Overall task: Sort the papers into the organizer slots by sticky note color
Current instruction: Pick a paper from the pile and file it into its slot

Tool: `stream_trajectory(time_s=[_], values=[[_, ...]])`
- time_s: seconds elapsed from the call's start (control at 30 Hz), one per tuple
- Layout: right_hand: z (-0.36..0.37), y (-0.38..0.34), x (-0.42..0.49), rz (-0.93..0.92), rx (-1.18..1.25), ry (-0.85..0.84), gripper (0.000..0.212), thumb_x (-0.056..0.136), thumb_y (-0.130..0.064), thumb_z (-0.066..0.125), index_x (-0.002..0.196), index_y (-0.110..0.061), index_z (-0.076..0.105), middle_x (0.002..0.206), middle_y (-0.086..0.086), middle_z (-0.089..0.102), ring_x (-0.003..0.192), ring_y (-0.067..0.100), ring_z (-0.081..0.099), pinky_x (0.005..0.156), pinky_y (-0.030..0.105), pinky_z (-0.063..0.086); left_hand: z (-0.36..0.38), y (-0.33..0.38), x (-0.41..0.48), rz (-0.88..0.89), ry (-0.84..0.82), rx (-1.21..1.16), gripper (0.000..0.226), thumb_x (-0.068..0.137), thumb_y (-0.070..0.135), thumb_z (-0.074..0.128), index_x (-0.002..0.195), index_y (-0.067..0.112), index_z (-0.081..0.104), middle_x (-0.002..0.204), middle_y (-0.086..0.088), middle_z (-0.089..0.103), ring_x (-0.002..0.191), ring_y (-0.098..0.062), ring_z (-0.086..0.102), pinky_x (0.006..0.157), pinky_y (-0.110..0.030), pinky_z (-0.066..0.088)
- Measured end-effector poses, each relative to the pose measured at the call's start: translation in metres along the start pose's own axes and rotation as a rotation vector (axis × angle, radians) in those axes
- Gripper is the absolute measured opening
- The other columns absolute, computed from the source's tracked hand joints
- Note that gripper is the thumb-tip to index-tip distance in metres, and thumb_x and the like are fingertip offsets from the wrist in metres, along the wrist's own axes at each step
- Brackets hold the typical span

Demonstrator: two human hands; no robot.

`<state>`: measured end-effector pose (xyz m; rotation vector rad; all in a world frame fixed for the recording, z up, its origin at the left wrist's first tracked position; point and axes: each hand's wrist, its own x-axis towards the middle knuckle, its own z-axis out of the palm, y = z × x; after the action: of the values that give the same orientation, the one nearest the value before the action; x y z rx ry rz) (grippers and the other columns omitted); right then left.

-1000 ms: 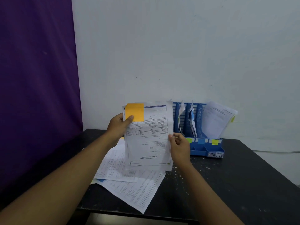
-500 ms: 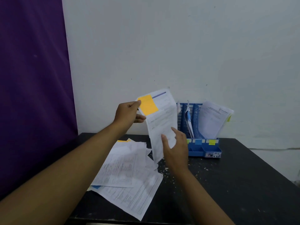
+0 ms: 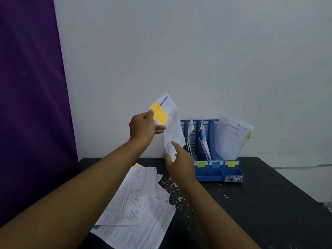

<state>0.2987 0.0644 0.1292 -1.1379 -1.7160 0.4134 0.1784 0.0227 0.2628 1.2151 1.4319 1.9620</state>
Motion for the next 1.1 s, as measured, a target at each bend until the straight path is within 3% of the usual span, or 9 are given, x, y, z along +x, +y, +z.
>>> stream_trajectory(time_s=[0.13, 0.27, 0.4, 0.47, 0.67, 0.73, 0.83, 0.97, 1.1], values=[[0.003, 0.006, 0.015, 0.002, -0.003, 0.002, 0.052, 0.104, -0.035, 0.062, 0.154, -0.023, 0.050, 0.151, -0.002, 0.058, 0.133, 0.020, 0.059, 0.109, 0.038, 0.050, 0.010, -0.001, 0.008, 0.008, 0.001, -0.020, 0.027, 0.111, 0.026, 0.048, 0.095, 0.009, 0.062, 0.091, -0.022, 0.075, 0.066, -0.026, 0.079, 0.076, -0.048, 0.067], [0.009, 0.020, 0.036, -0.007, -0.015, 0.040, 0.035, 0.108, -0.030, 0.054, 0.141, -0.024, 0.061, 0.132, 0.000, 0.070, 0.114, 0.018, 0.068, 0.097, 0.038, 0.060, 0.025, -0.003, 0.017, 0.005, -0.027, -0.037, 0.029, 0.112, 0.026, 0.044, 0.097, 0.008, 0.061, 0.091, -0.027, 0.075, 0.065, -0.026, 0.079, 0.070, -0.042, 0.068], [0.011, 0.038, 0.058, 0.031, -0.123, 0.055, 0.017, 0.108, -0.026, 0.054, 0.118, -0.019, 0.066, 0.110, 0.003, 0.073, 0.099, 0.021, 0.070, 0.087, 0.042, 0.063, 0.043, -0.008, 0.030, -0.012, -0.059, -0.028, 0.034, 0.112, 0.027, 0.042, 0.087, 0.009, 0.058, 0.068, -0.008, 0.077, 0.064, -0.026, 0.079, 0.074, -0.046, 0.067], [0.016, 0.049, 0.069, 0.062, -0.166, 0.023, 0.025, 0.105, -0.025, 0.059, 0.129, -0.020, 0.063, 0.119, 0.005, 0.072, 0.108, 0.024, 0.070, 0.090, 0.045, 0.063, 0.053, -0.012, 0.037, -0.003, -0.085, -0.016, 0.034, 0.111, 0.027, 0.042, 0.088, 0.010, 0.059, 0.061, 0.000, 0.075, 0.064, -0.027, 0.079, 0.079, -0.051, 0.066], [0.036, 0.072, 0.096, 0.113, -0.211, -0.024, 0.041, 0.107, -0.019, 0.055, 0.148, -0.021, 0.049, 0.130, 0.010, 0.068, 0.117, 0.031, 0.068, 0.096, 0.048, 0.061, 0.070, -0.034, 0.057, 0.003, -0.114, 0.053, 0.041, 0.112, 0.029, 0.041, 0.105, -0.004, 0.065, 0.073, -0.012, 0.079, 0.065, -0.024, 0.079, 0.085, -0.051, 0.065], [0.047, 0.078, 0.105, 0.147, -0.186, -0.037, 0.039, 0.108, -0.022, 0.052, 0.147, -0.024, 0.047, 0.126, 0.012, 0.068, 0.115, 0.032, 0.068, 0.093, 0.050, 0.062, 0.072, -0.044, 0.064, 0.013, -0.126, 0.082, 0.040, 0.112, 0.030, 0.042, 0.098, 0.000, 0.066, 0.076, -0.010, 0.079, 0.065, -0.023, 0.079, 0.083, -0.050, 0.066], [0.060, 0.087, 0.118, 0.161, -0.184, -0.071, 0.036, 0.109, -0.025, 0.048, 0.145, -0.025, 0.044, 0.113, 0.013, 0.069, 0.103, 0.032, 0.070, 0.084, 0.050, 0.063, 0.072, -0.058, 0.077, -0.005, -0.161, 0.102, 0.041, 0.111, 0.029, 0.046, 0.107, -0.006, 0.067, 0.077, -0.003, 0.077, 0.070, -0.024, 0.080, 0.081, -0.051, 0.066], [0.068, 0.103, 0.120, 0.250, -0.185, -0.140, 0.060, 0.103, -0.012, 0.050, 0.158, -0.024, 0.028, 0.130, 0.016, 0.062, 0.118, 0.037, 0.064, 0.092, 0.047, 0.059, 0.064, -0.079, 0.080, -0.019, -0.257, 0.172, 0.036, 0.109, 0.033, 0.050, 0.135, 0.014, 0.064, 0.106, -0.001, 0.071, 0.081, -0.020, 0.079, 0.066, -0.036, 0.067], [0.075, 0.116, 0.115, 0.260, -0.141, -0.098, 0.048, 0.101, -0.013, 0.051, 0.148, -0.020, 0.043, 0.130, 0.015, 0.065, 0.117, 0.038, 0.064, 0.089, 0.045, 0.057, 0.049, -0.103, 0.071, -0.029, -0.273, 0.232, 0.039, 0.109, 0.035, 0.052, 0.146, 0.022, 0.057, 0.131, 0.002, 0.062, 0.090, -0.016, 0.075, 0.060, -0.031, 0.065]])
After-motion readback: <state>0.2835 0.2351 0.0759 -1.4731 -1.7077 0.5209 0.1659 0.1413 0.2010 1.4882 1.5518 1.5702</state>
